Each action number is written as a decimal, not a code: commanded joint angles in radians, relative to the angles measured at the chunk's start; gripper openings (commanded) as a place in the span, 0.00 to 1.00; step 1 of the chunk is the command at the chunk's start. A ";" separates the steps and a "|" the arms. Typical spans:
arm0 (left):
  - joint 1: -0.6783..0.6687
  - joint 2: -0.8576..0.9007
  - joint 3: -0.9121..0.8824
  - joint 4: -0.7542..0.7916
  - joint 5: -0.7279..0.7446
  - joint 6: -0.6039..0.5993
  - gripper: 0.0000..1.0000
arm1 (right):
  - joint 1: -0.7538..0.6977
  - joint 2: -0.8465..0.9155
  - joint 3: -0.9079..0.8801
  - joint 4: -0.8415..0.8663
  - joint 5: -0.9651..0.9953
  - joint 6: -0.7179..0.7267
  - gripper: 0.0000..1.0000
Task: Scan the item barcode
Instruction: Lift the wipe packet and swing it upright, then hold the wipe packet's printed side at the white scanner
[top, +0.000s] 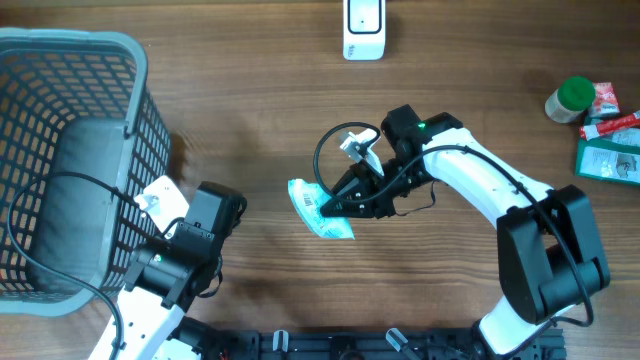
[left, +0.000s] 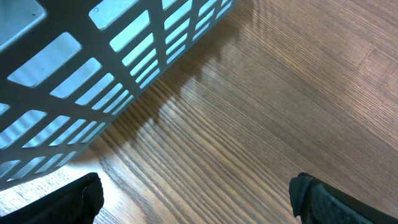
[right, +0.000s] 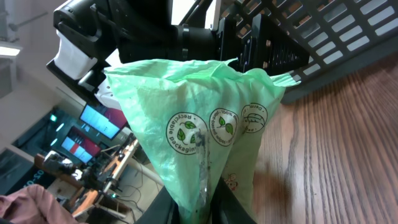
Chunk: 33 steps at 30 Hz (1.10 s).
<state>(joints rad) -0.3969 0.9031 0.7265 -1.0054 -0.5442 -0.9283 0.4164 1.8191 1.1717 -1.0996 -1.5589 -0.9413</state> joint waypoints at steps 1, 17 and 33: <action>0.003 -0.006 -0.003 0.000 -0.003 0.008 1.00 | 0.005 -0.031 -0.002 -0.014 -0.064 -0.023 0.05; 0.003 -0.006 -0.003 0.000 -0.003 0.008 1.00 | 0.005 -0.031 -0.002 0.189 0.469 0.295 0.04; 0.003 -0.006 -0.003 0.000 -0.003 0.008 1.00 | 0.005 -0.031 -0.001 0.804 1.272 0.968 0.04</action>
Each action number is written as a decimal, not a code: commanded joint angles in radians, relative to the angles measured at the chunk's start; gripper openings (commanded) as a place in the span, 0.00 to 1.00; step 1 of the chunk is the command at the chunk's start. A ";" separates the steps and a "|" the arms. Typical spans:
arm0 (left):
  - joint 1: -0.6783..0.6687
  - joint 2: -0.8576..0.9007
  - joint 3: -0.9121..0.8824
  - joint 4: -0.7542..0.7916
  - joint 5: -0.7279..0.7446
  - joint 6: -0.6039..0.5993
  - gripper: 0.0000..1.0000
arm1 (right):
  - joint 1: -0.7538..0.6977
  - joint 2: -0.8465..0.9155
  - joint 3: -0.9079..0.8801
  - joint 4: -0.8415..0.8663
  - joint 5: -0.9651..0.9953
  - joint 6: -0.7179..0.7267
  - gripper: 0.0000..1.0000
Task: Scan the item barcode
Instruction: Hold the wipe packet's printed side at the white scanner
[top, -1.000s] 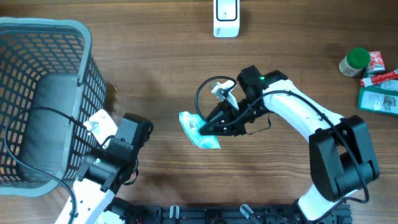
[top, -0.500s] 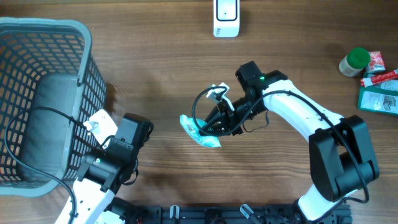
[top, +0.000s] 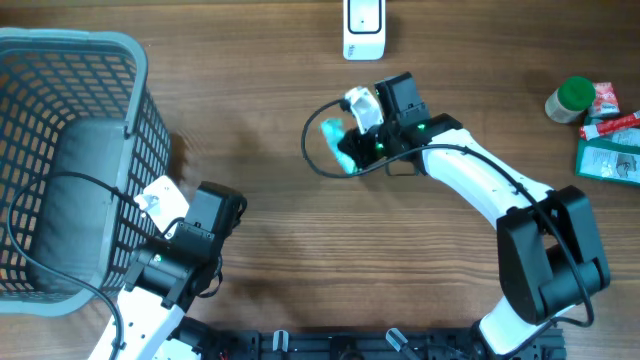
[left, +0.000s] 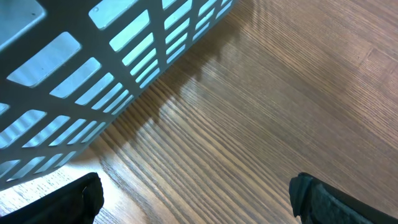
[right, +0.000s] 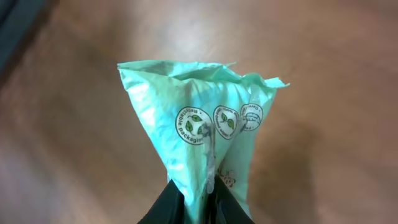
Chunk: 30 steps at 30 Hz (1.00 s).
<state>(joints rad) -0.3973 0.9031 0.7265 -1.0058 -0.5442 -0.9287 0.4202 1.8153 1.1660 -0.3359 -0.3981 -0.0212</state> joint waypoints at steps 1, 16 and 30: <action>0.004 -0.006 -0.003 0.000 -0.003 0.008 1.00 | 0.001 -0.027 0.005 0.061 0.164 0.051 0.04; 0.004 -0.006 -0.003 0.000 -0.003 0.008 1.00 | -0.056 0.040 0.189 0.096 0.340 0.065 0.04; 0.004 -0.006 -0.003 0.000 -0.003 0.008 1.00 | -0.093 0.419 0.678 0.060 0.616 -0.187 0.04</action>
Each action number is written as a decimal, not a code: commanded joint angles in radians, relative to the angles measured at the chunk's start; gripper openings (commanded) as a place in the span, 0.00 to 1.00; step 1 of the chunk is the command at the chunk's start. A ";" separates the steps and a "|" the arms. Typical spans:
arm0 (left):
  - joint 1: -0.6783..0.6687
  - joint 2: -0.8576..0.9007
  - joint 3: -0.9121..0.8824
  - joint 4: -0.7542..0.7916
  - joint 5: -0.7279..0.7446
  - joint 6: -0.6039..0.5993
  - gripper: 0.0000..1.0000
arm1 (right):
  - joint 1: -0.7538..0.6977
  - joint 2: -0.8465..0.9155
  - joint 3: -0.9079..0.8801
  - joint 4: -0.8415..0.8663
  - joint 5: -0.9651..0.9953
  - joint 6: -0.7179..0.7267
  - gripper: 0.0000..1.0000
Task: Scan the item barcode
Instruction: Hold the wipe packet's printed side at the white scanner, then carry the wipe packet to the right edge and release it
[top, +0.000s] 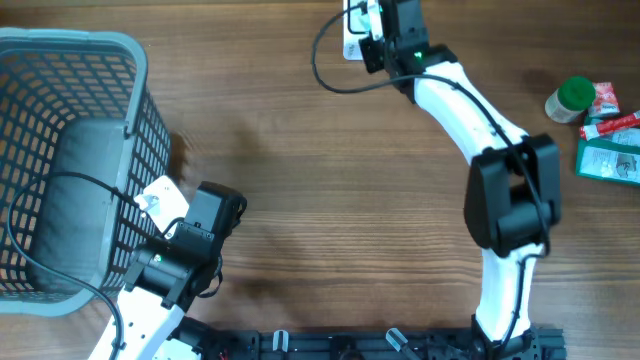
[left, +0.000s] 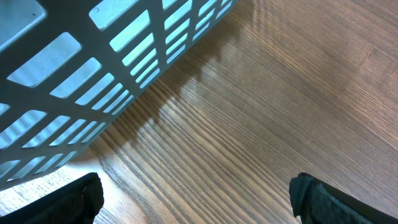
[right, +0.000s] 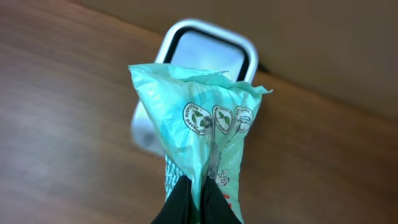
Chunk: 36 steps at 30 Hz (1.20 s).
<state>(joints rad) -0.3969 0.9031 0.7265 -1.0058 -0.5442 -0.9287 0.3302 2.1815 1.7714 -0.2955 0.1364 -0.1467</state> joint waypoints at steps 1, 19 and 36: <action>0.003 -0.006 -0.003 0.000 -0.003 0.008 1.00 | -0.003 0.064 0.074 0.042 0.082 -0.060 0.04; 0.003 -0.006 -0.003 0.000 -0.003 0.008 1.00 | -0.003 0.090 0.142 0.060 0.134 0.157 0.05; 0.003 -0.006 -0.003 0.000 -0.003 0.008 1.00 | -0.149 -0.256 0.188 -0.787 0.338 0.710 0.04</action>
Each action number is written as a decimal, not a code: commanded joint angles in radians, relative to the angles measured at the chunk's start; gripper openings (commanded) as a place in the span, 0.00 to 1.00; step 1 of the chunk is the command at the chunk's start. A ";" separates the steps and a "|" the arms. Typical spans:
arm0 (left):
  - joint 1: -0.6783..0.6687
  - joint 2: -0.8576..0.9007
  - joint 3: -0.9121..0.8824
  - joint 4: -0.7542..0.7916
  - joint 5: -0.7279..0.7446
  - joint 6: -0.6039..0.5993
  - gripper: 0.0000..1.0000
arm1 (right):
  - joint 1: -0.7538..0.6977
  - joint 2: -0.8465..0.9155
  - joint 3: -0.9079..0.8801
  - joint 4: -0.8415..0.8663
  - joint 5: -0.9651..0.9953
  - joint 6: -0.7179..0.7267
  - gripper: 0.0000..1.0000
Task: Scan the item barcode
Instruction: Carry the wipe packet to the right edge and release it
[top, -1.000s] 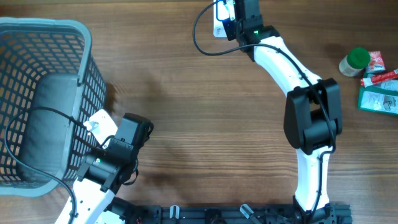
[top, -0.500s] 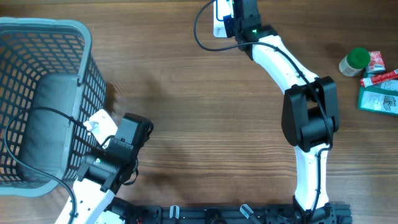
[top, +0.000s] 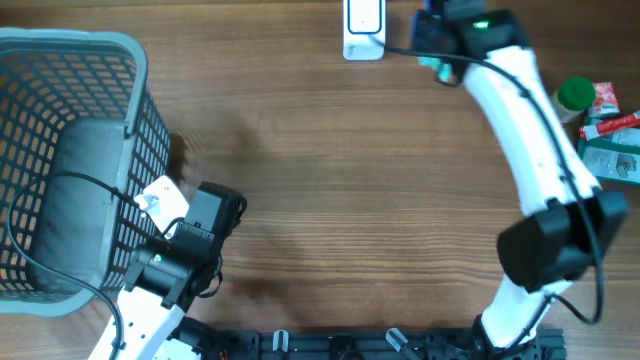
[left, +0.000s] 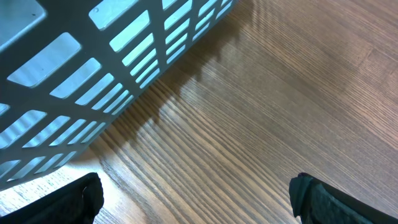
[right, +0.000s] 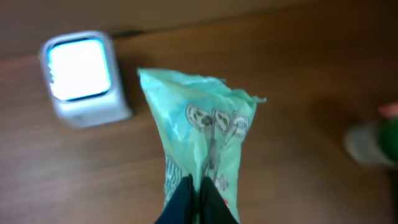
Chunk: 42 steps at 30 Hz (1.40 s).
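My right gripper is shut on a light green plastic packet with round recycling marks, held up off the table. From overhead only a sliver of the packet shows beside the right gripper. The white scanner with its lit window stands at the table's far edge, to the left of the packet. My left gripper is open low over bare wood beside the basket, its fingertips wide apart with nothing between them.
A grey mesh basket fills the left side, its wall close to the left gripper. At the right edge lie a green-capped jar, red packets and a green box.
My right gripper has moved with the green packet from directly over the scanner to the scanner's right. The left arm has not moved.
My right gripper first held the green packet low near the table's middle. Then it held it higher and farther back, then right at the scanner's window. Now the packet is to the right of the scanner. The left gripper stayed open by the basket throughout.
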<state>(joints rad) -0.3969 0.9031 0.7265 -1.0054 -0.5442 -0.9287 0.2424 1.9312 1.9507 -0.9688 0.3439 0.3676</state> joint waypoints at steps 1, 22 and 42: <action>0.003 -0.006 -0.003 0.000 -0.003 0.008 1.00 | -0.084 -0.005 -0.005 -0.150 0.146 0.232 0.04; 0.003 -0.006 -0.003 0.000 -0.003 0.008 1.00 | -0.631 -0.008 -0.624 0.531 0.110 0.356 0.15; 0.003 -0.006 -0.003 0.000 -0.003 0.008 1.00 | -0.371 -0.443 -0.607 0.118 -0.542 0.217 0.99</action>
<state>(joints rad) -0.3969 0.9031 0.7265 -1.0054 -0.5438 -0.9287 -0.2379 1.5444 1.3266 -0.8295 -0.2001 0.6468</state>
